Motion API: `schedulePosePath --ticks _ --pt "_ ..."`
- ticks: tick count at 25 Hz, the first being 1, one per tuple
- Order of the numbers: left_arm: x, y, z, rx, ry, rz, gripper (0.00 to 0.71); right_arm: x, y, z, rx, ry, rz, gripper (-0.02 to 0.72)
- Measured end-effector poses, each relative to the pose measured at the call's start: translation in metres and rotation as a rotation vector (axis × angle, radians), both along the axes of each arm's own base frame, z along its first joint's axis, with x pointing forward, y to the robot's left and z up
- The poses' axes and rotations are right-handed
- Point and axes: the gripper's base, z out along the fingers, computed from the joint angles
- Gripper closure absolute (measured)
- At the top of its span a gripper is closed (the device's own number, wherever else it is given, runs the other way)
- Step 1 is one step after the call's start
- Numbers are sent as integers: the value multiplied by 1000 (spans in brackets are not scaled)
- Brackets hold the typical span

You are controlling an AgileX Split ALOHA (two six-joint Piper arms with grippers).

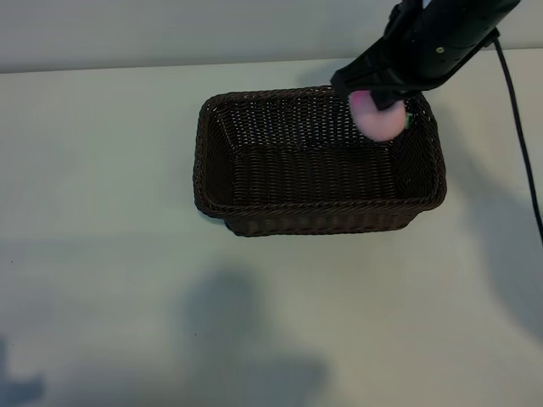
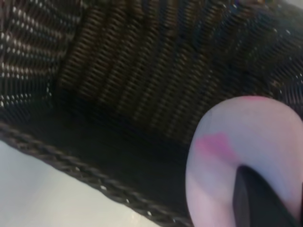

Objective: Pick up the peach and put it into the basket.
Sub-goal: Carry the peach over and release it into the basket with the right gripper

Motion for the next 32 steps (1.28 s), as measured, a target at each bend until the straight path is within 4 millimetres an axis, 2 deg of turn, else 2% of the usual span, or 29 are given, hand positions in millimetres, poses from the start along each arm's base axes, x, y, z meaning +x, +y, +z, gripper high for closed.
schedulePosePath --ticks 4,10,13,16,20,23,25,28,30,32 --pt "0 0 0 0 -1 0 260 11 5 -21 -1 37 -7 662" --pt "0 0 0 0 -1 0 260 32 13 -78 -31 139 -13 662" --pt "0 0 0 0 -1 0 260 38 15 -100 -46 178 -14 662" --pt "0 0 0 0 -1 0 260 40 16 -110 -54 199 -14 661" --pt "0 0 0 0 -1 0 260 41 16 -110 -50 189 -15 639" --pt "0 0 0 0 -2 0 260 41 16 -109 -49 186 -16 557" --pt "0 0 0 0 -2 0 260 41 16 -109 -48 183 -16 453" --pt "0 0 0 0 -2 0 260 41 16 -109 -48 183 -16 234" --pt "0 0 0 0 -2 0 260 41 16 -109 -48 183 -16 117" --pt "0 0 0 0 -2 0 260 42 17 -107 -47 181 -15 43"
